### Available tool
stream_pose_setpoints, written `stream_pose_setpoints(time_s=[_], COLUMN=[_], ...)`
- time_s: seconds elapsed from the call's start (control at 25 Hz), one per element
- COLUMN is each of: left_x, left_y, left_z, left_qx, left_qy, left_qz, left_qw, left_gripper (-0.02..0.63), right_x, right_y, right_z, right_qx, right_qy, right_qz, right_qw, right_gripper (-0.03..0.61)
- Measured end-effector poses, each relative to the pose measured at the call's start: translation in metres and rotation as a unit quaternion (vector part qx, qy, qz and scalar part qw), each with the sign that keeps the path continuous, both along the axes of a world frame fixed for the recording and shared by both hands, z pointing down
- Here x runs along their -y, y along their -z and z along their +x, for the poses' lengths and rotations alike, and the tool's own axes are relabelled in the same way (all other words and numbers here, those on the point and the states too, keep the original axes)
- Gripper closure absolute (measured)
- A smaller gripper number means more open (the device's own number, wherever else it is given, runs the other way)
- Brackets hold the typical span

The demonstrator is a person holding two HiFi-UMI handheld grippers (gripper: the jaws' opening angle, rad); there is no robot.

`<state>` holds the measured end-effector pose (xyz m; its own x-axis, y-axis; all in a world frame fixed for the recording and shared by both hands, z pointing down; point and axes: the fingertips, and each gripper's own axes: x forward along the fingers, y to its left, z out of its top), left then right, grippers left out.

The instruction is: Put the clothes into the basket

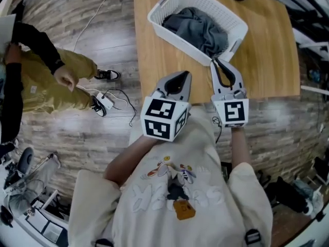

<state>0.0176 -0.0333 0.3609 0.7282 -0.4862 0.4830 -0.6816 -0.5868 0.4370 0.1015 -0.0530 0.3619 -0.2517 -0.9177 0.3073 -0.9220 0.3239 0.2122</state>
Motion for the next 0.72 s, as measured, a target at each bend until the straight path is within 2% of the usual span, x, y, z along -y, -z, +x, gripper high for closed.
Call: stream_pose_setpoints(time_s=[0.24, 0.48, 0.6, 0.72], left_x=[-0.006, -0.018, -0.027, -0.038], left_y=[0.008, 0.006, 0.006, 0.012], left_z=[-0.002, 0.0, 0.003, 0.002], left_qx=[-0.007, -0.008, -0.006, -0.001], left_qy=[-0.007, -0.016, -0.016, -0.01], left_qz=[0.007, -0.005, -0.002, 0.004], left_qw=[0.9999, 0.9998, 0.9999, 0.9999], left_gripper=[0.613, 0.614, 0.614, 0.613], right_x=[0.001, -0.023, -0.032, -0.042], right_y=[0.024, 0.026, 0.021, 0.027], right_z=[-0.017, -0.035, -0.03, -0.022], right_qx=[0.048, 0.07, 0.072, 0.102], right_qy=[0.017, 0.04, 0.031, 0.023], right_qz=[0.002, -0.025, -0.036, -0.046], right_qw=[0.999, 0.996, 0.996, 0.993], right_gripper=[0.534, 0.534, 0.534, 0.534])
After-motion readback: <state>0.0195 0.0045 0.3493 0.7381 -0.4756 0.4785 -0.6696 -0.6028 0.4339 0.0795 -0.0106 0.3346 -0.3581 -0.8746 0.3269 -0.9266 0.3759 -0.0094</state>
